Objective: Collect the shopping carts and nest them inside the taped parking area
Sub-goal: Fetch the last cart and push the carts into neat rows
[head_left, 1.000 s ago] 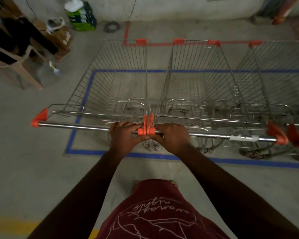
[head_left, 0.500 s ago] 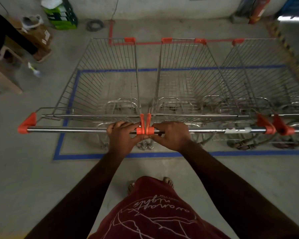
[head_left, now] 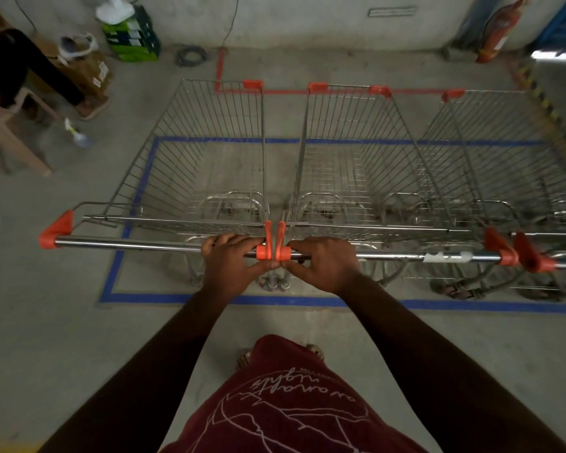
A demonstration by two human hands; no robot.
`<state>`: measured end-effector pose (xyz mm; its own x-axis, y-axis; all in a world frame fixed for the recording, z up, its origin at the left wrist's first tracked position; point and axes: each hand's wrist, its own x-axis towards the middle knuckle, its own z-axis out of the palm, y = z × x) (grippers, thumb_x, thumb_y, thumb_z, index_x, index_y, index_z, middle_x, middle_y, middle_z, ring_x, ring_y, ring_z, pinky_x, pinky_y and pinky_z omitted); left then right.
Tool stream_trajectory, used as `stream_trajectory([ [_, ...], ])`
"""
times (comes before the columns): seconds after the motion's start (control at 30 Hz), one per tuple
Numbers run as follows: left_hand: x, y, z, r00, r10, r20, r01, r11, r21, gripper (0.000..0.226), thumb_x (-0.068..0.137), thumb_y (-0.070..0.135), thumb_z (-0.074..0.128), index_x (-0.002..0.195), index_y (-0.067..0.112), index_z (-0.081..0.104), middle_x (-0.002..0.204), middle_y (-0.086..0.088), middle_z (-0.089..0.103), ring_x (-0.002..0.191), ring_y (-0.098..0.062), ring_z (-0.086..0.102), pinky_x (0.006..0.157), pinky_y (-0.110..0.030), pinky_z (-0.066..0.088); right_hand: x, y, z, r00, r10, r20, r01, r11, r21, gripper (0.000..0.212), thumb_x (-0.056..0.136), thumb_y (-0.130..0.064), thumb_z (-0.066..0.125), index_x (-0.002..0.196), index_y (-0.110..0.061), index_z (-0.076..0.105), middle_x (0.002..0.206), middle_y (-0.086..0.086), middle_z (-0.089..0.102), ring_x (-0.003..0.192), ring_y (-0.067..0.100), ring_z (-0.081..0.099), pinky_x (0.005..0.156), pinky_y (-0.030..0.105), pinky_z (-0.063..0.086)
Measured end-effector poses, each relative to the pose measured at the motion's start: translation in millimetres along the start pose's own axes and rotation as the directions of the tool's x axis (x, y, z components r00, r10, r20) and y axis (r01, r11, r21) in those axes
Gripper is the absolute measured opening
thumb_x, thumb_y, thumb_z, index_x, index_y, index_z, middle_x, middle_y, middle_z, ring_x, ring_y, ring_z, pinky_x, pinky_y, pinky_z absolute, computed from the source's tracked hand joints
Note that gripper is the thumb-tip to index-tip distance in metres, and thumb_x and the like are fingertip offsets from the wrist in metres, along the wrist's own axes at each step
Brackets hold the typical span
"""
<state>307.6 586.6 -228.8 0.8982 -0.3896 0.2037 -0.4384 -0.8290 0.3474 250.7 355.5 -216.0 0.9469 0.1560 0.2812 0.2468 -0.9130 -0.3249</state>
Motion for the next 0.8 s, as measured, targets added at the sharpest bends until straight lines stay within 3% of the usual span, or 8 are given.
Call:
stream_trajectory([
  [0.27, 0, 11, -3, 0.995, -0.022, -0.094, 0.019, 0.999, -0.034, 0.061, 0.076, 0.083, 0.056, 0.109, 0.035, 0.074, 0.104, 0.014, 0.074, 0.103, -0.014, 0.065, 0.097, -0.046, 0.038, -5, 10, -5, 0.998, -0.055, 0.026, 0.053, 0.995, 0.081, 0.046, 0.088, -0.062, 0.062, 0.123, -0.034, 0.072, 0.099, -0.007, 0.077, 0.089, 0.022, 0.074, 0.073, 0.032, 0.055],
  [0.4, 5, 28, 0, 0.995, -0.054, -0.079, 0.035, 0.974, -0.223, 0.049, 0.087, 0.057, 0.068, 0.129, 0.030, 0.065, 0.117, 0.011, 0.071, 0.109, -0.014, 0.066, 0.097, -0.052, 0.047, -9, 14, -12, 0.993, -0.103, -0.055, 0.114, 0.949, 0.292, 0.033, 0.090, -0.036, 0.075, 0.121, -0.026, 0.076, 0.117, -0.009, 0.077, 0.107, 0.014, 0.071, 0.096, 0.033, 0.051],
  [0.53, 5, 64, 3, 0.984, -0.034, -0.173, -0.004, 0.977, -0.215, 0.043, 0.091, 0.039, 0.069, 0.130, 0.021, 0.065, 0.128, 0.004, 0.065, 0.119, -0.022, 0.061, 0.098, -0.052, 0.047, -26, 22, -24, 0.977, 0.062, -0.205, 0.030, 0.909, 0.415, 0.025, 0.092, -0.023, 0.074, 0.117, -0.020, 0.078, 0.117, -0.008, 0.076, 0.110, 0.014, 0.069, 0.097, 0.043, 0.050],
  [0.63, 8, 87, 8, 0.998, 0.000, -0.067, -0.022, 0.947, -0.320, 0.043, 0.093, 0.041, 0.064, 0.133, 0.025, 0.060, 0.120, 0.003, 0.068, 0.116, -0.030, 0.063, 0.101, -0.057, 0.044, -43, 33, -41, 0.946, 0.170, -0.276, -0.028, 0.891, 0.452, 0.020, 0.094, -0.019, 0.073, 0.113, -0.019, 0.079, 0.114, -0.009, 0.077, 0.108, 0.012, 0.070, 0.097, 0.046, 0.050],
  [0.73, 12, 111, 14, 0.994, 0.106, -0.008, -0.102, 0.937, -0.335, 0.041, 0.093, 0.041, 0.064, 0.132, 0.028, 0.060, 0.125, 0.007, 0.068, 0.123, -0.021, 0.061, 0.116, -0.061, 0.025, -58, 49, -56, 0.920, 0.251, -0.300, -0.075, 0.867, 0.493, 0.017, 0.095, -0.017, 0.072, 0.110, -0.017, 0.080, 0.109, -0.009, 0.078, 0.103, 0.014, 0.071, 0.093, 0.046, 0.051],
  [0.8, 20, 130, 16, 0.985, 0.171, 0.006, -0.157, 0.915, -0.372, 0.040, 0.093, 0.038, 0.066, 0.130, 0.025, 0.063, 0.128, 0.010, 0.068, 0.125, -0.014, 0.059, 0.118, -0.056, 0.026, -66, 58, -64, 0.904, 0.303, -0.301, -0.117, 0.853, 0.508, 0.018, 0.096, -0.015, 0.070, 0.111, -0.016, 0.080, 0.106, -0.009, 0.077, 0.102, 0.015, 0.071, 0.092, 0.045, 0.051],
])
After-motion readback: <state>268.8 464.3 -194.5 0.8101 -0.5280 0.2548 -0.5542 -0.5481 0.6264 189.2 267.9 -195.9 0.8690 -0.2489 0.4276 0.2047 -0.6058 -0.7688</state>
